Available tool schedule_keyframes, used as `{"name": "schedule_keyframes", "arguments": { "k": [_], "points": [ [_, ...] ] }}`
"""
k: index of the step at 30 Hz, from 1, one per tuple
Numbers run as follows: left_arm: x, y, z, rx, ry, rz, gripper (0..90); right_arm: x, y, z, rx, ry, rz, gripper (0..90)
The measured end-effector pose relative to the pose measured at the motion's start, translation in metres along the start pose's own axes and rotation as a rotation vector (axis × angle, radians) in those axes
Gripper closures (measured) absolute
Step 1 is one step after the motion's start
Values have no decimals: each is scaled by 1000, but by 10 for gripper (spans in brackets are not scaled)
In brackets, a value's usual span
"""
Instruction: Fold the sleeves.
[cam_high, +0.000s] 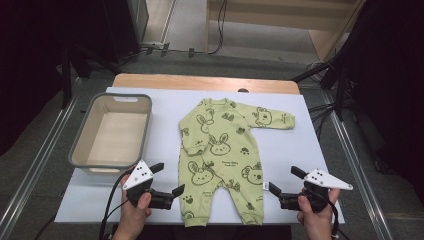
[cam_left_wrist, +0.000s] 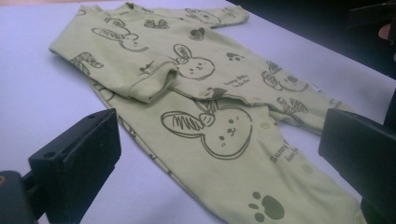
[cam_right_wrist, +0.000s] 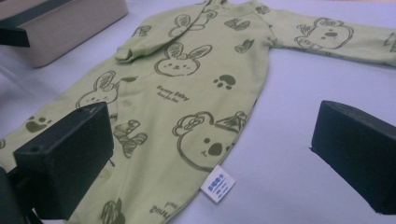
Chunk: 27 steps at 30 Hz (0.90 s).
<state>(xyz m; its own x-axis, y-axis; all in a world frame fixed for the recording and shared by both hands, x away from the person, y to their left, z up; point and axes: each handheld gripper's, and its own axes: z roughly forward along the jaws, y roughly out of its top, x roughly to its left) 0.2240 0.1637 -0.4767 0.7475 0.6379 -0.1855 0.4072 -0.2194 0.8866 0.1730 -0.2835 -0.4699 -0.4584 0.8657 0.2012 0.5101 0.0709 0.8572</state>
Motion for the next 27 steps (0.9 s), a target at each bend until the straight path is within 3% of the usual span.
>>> {"name": "schedule_keyframes", "arguments": {
  "k": [5, 19, 27],
  "points": [
    [4, -1, -6, -21, 5, -14, 0, -7, 13, 4, -8, -23, -12, 0],
    [14, 0, -17, -55, 28, -21, 0, -41, 50, 19, -18, -67, 20, 0],
    [19, -1, -20, -63, 31, -28, 0, -62, 64, 36, 10, -91, 34, 0]
  ]
}}
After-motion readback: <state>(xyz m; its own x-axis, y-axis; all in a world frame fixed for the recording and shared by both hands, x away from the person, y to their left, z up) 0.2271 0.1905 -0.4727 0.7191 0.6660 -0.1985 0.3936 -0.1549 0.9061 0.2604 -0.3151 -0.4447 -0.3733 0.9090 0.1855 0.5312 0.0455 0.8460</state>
